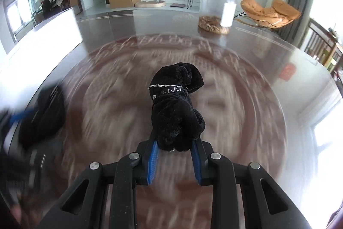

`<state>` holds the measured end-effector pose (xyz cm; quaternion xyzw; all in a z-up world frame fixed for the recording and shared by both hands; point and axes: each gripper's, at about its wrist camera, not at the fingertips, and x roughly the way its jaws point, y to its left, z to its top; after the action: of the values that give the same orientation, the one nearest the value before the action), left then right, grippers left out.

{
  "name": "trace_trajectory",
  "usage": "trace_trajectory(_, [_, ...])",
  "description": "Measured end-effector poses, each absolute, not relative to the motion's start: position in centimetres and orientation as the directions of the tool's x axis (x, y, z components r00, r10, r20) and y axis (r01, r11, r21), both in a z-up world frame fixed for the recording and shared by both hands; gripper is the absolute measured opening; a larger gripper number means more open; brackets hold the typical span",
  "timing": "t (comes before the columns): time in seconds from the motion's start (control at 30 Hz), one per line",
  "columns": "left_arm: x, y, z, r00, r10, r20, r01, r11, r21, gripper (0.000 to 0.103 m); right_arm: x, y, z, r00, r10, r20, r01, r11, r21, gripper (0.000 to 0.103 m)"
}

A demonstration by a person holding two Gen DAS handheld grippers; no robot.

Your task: Organize objects

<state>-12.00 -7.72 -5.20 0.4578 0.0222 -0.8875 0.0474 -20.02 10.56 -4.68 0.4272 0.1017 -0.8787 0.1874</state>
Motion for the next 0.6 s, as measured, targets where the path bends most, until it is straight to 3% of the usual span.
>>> trace_trajectory(0.27, [-12.0, -7.7, -5.2, -0.576, -0.064, -0.815, 0.105, -0.994, 0.004, 0.103, -11.2, 11.5, -4.5, -0.596, -0.217, -0.773, 0.38, -0.924, -0.033, 0.032])
trace_trajectory(0.3, [-12.0, -7.7, -5.2, -0.576, -0.064, -0.815, 0.105, -0.994, 0.004, 0.103, -11.2, 11.5, -4.5, -0.6, -0.213, -0.771, 0.378, -0.925, -0.039, 0.036])
trace_trajectory(0.37, [-12.0, -7.7, -5.2, -0.576, -0.064, -0.815, 0.105, -0.994, 0.004, 0.103, -12.2, 12.2, -4.8, -0.587, -0.216, -0.78, 0.358, -0.933, -0.011, 0.056])
trace_trajectory(0.43, [-12.0, -7.7, -5.2, -0.576, -0.064, -0.815, 0.105, -0.994, 0.004, 0.103, -12.7, 12.7, -4.9, -0.573, -0.214, -0.791, 0.336, -0.942, 0.011, 0.083])
trace_trajectory(0.6, [-12.0, -7.7, -5.2, -0.576, -0.064, -0.815, 0.105, -0.994, 0.004, 0.103, -13.6, 12.0, -4.9, -0.574, -0.175, -0.8, 0.32, -0.947, -0.023, 0.092])
